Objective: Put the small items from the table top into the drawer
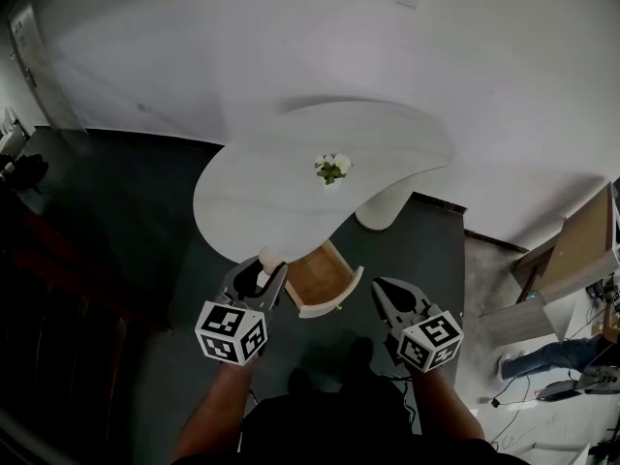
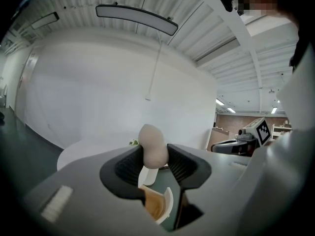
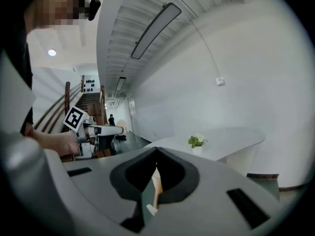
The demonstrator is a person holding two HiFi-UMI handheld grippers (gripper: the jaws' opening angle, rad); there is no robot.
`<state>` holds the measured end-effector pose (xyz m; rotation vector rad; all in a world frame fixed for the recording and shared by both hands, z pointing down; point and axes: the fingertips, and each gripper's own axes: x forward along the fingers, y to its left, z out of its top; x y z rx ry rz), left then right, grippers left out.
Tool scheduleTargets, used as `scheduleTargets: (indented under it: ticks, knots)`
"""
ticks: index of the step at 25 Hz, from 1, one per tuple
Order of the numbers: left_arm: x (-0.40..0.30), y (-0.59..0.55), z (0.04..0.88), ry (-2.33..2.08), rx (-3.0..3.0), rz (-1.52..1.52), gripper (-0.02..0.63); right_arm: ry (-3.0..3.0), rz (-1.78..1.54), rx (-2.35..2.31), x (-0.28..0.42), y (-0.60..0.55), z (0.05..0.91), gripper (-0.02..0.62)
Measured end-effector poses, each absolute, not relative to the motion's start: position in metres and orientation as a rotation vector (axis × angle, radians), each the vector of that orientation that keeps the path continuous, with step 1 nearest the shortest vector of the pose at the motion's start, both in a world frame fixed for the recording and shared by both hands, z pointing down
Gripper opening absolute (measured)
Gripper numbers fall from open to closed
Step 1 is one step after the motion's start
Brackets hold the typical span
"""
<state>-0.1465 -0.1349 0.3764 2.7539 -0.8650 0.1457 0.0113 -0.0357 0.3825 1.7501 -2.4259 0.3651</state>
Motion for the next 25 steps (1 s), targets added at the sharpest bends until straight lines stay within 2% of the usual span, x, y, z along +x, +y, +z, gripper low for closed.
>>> scheduleTargets:
  ticks: [6, 17, 25]
  knots:
    - [-0.126, -0.152, 0.387, -0.977, 2.713, 0.199, 0.158, -2.509, 0.394, 1.653, 0.043, -0.076, 0.391, 0.011]
    - [-0.02, -0.177, 0.411, -1.232, 2.527, 0.257, 0.158, -2.626, 0.479, 1.258, 0.146, -0.148, 0.422, 0.011]
    - [-0.007, -0.16, 0.42, -1.351, 2.44, 0.302, 0.158, -2.693, 0.501, 1.028, 0.139, -0.16, 0.438, 0.011]
